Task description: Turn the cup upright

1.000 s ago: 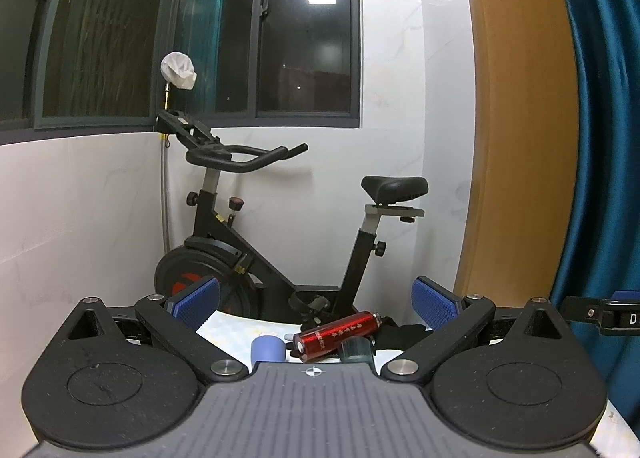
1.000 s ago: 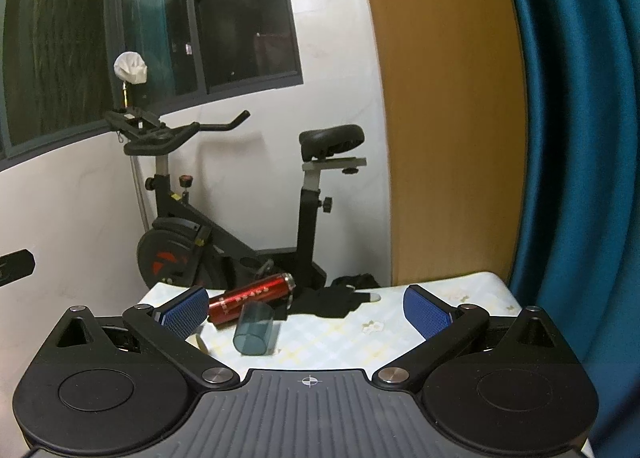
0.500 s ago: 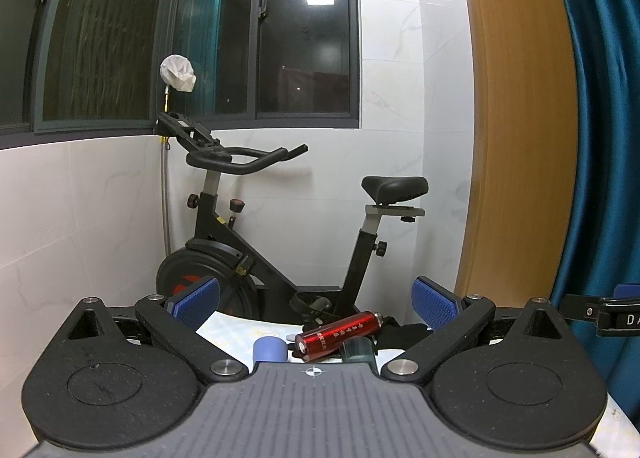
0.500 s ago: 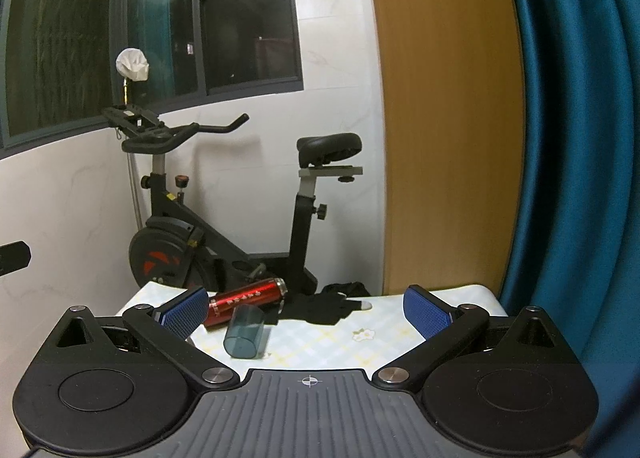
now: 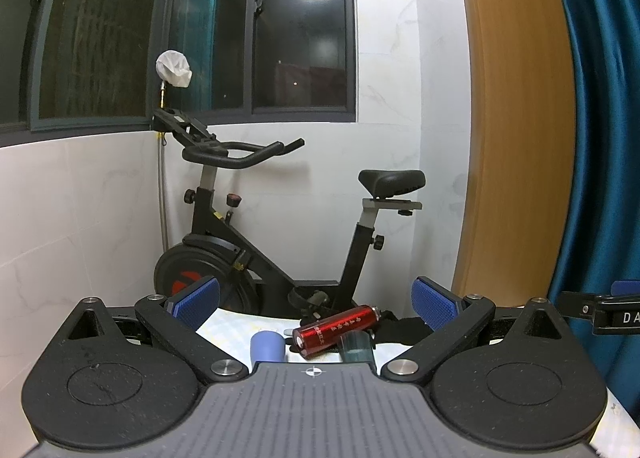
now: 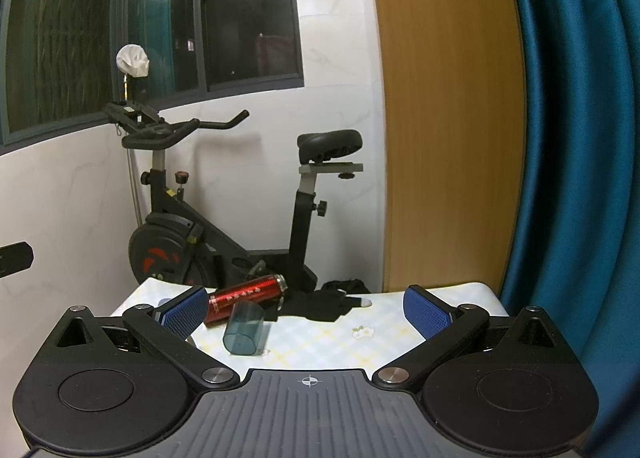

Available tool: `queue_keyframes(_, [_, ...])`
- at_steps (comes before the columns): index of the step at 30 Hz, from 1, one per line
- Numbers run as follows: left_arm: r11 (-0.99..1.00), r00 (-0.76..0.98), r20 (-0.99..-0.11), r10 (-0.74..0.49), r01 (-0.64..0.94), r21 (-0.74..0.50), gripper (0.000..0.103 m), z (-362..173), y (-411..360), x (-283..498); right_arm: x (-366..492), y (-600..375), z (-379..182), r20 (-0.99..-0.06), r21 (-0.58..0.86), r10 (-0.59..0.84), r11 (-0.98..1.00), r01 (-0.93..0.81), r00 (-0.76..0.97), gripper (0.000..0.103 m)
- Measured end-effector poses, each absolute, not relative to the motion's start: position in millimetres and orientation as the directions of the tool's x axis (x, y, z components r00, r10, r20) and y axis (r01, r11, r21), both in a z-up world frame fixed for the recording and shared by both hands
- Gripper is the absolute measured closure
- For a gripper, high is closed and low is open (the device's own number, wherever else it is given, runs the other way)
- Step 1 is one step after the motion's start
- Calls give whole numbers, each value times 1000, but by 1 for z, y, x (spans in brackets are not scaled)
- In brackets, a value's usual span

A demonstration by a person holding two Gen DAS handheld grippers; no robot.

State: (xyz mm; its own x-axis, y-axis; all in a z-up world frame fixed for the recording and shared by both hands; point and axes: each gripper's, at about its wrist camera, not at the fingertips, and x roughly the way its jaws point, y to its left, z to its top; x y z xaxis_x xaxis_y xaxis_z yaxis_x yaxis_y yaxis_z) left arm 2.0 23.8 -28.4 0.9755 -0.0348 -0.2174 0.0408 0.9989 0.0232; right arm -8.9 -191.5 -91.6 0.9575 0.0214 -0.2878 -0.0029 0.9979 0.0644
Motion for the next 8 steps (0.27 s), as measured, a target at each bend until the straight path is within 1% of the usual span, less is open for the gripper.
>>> queue_keyframes(8, [998,972,-228,-56,64,27,0,-30,23,5,-7,-191,-92,-292,64,22,998,-3,956,0])
